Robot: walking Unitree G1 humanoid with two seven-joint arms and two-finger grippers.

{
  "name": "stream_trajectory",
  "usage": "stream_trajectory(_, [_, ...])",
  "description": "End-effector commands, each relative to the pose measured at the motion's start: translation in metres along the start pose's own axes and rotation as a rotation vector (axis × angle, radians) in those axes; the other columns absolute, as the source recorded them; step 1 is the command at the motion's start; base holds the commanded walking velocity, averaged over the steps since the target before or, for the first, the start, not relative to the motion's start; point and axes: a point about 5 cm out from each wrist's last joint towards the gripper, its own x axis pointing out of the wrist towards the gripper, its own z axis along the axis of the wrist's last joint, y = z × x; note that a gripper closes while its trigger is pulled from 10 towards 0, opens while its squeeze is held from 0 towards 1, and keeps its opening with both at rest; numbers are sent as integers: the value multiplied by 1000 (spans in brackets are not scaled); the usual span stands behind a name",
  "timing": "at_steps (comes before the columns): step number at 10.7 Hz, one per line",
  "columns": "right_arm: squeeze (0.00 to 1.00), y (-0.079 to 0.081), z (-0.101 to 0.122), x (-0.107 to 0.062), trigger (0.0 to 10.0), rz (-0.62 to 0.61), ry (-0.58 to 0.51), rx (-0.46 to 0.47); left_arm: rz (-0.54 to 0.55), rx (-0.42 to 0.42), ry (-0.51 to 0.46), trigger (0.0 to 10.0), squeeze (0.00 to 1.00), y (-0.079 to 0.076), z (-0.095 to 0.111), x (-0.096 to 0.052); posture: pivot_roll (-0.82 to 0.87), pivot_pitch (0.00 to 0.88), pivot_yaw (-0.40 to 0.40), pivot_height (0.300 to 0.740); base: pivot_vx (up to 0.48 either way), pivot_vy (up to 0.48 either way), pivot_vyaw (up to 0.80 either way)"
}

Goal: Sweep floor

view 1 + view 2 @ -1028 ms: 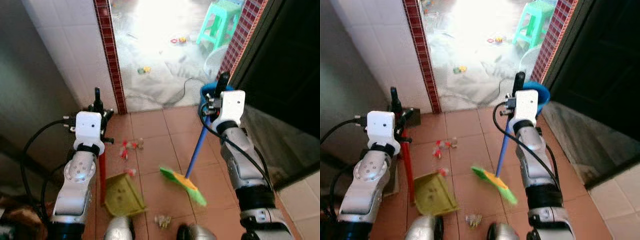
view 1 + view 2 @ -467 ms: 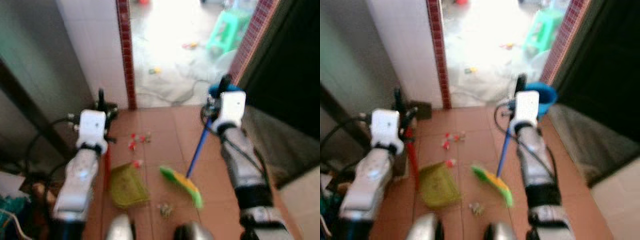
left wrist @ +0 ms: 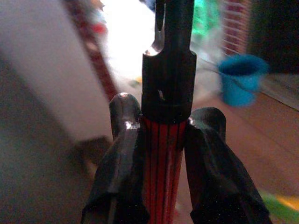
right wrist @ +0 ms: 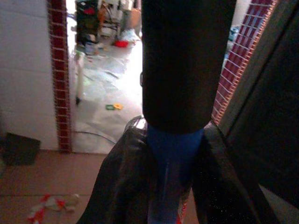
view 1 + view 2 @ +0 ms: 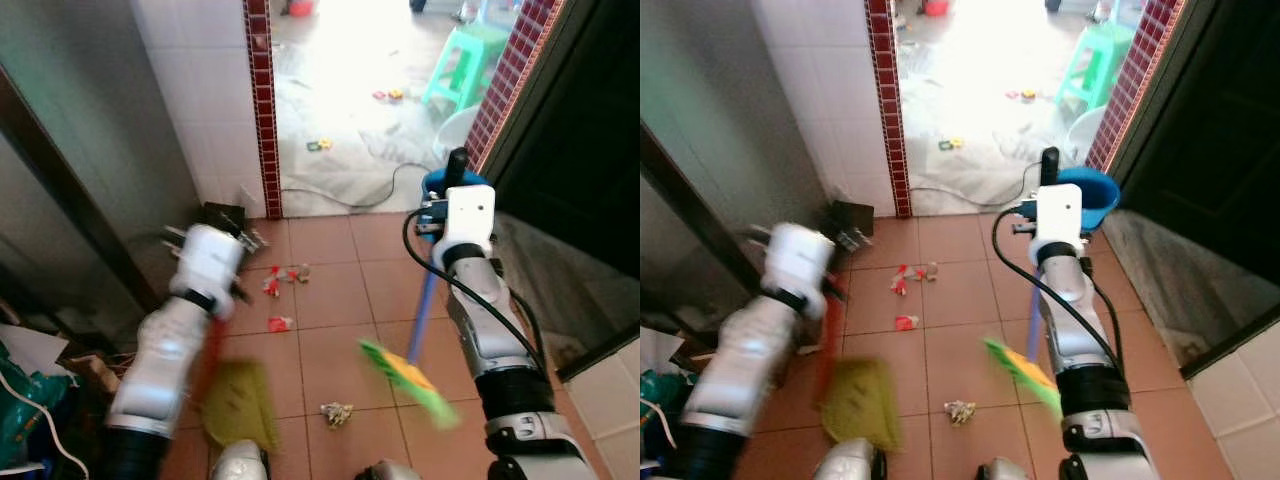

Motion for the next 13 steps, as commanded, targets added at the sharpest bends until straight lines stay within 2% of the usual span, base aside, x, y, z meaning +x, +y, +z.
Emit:
stream_trajectory(1, [0,-2,11,6,10000,-17,-33,-4,-43,-9,-28,10000,0,-5,7,3,25,19,-5,740,0,0,0])
stream_trajectory(2, [0,-4,9,8,10000,-53,-11,-23,-83,-25,-20,10000,0,-15,3,7,22,20,-10,740,0,0,0])
stream_trajectory(3, [0,-6,6,10,10000,-71,18,-22,-89,-20,-20,10000,0,-20,2,12,21,21,-11,740,0,0,0])
stream_trajectory(5, [0,-12,1,13,10000,-136,74,18,-78,-19,8,10000,0,-28,-3,25,14,24,-10,740,0,0,0])
stream_trajectory(6, [0,-12,1,15,10000,-154,91,43,-41,-39,22,10000,0,-30,-4,30,1,28,-7,740,0,0,0])
stream_trajectory(8, [0,-9,4,19,10000,-146,91,85,12,-138,1,10000,0,-34,-1,37,-3,24,-11,740,0,0,0])
stream_trajectory(9, [0,-6,5,22,10000,-136,93,93,40,-131,-38,10000,0,-33,5,40,-3,24,-15,740,0,0,0])
stream_trajectory(10, [0,-4,6,22,10000,-130,91,95,96,-56,-102,10000,0,-22,18,41,0,22,-17,740,0,0,0])
stream_trajectory(12, [0,-4,4,23,10000,-131,96,94,143,36,-189,10000,0,-5,39,39,7,22,-14,740,0,0,0])
stream_trajectory(13, [0,-4,3,22,10000,-131,100,96,137,47,-192,10000,0,-1,40,38,11,23,-13,740,0,0,0])
